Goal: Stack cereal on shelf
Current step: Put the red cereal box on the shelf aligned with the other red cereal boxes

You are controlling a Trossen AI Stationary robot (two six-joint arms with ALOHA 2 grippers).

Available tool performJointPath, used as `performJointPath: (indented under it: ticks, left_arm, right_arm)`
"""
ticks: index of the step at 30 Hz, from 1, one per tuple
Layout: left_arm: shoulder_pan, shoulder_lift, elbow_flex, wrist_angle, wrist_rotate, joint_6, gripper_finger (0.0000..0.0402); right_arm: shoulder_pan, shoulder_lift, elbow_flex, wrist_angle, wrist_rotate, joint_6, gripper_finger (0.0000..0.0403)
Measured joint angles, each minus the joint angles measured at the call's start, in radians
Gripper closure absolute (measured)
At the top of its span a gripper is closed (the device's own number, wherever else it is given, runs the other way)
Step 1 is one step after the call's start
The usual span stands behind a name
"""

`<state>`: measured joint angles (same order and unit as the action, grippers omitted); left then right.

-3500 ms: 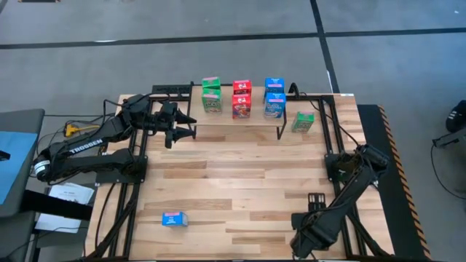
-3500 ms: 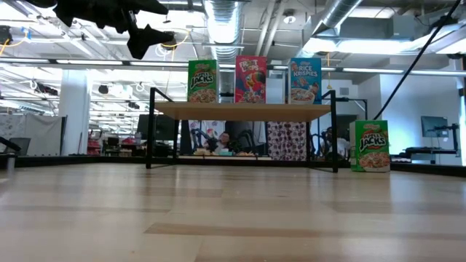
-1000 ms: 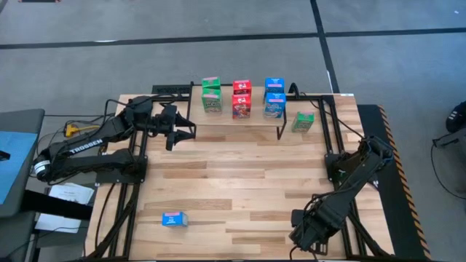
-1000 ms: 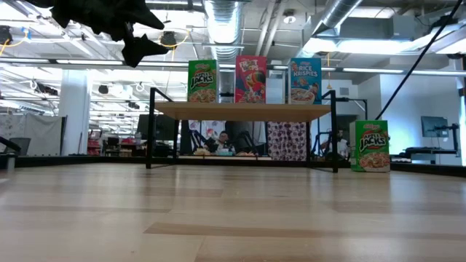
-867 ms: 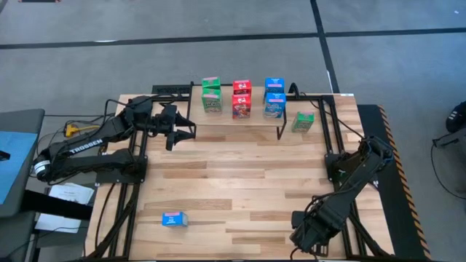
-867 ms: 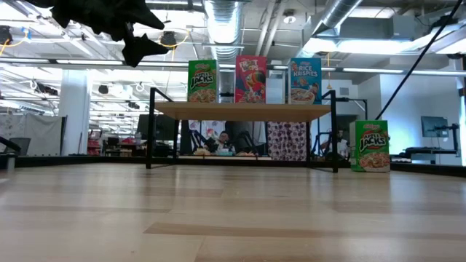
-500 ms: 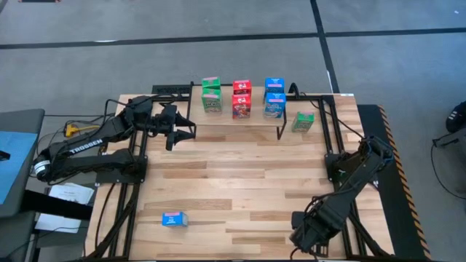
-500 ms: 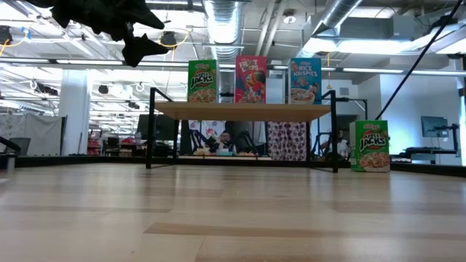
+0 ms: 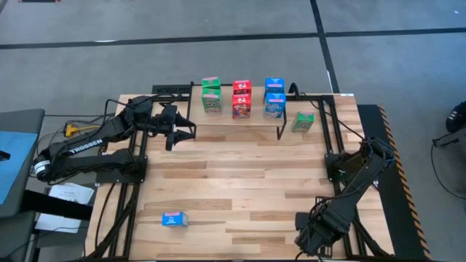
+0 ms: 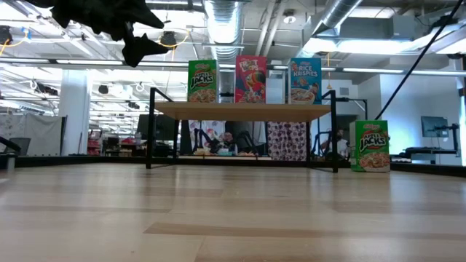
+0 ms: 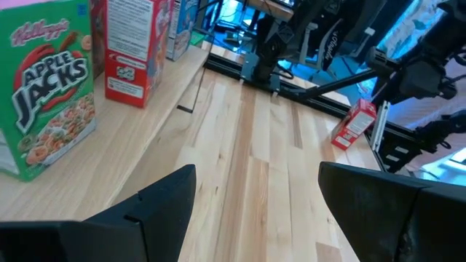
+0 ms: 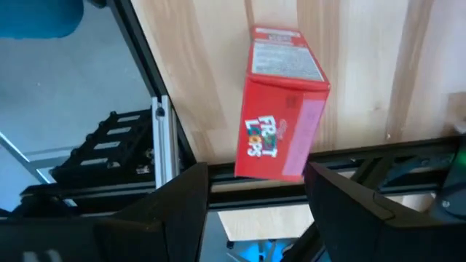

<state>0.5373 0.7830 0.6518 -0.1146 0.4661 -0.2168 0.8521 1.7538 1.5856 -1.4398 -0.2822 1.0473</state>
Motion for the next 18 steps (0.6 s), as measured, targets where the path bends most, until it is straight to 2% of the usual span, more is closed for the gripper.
performJointPath:
  ticks: [8,14,18]
  left_arm:
    - [-0.039,0.0,0.0,0.0,0.011,0.095,0.0123]
    - [-0.079,0.0,0.0,0.004,-0.055,0.123,0.0123]
    - [-0.095,0.0,0.0,0.03,-0.061,0.121,0.0123]
  right_arm:
    - [0.014,0.0,0.0,0.043,0.027,0.035,0.0147]
    - [0.075,0.0,0.0,0.043,0.067,0.123,0.0147]
    - [0.137,-0.005,0.0,0.005,0.105,0.221,0.0147]
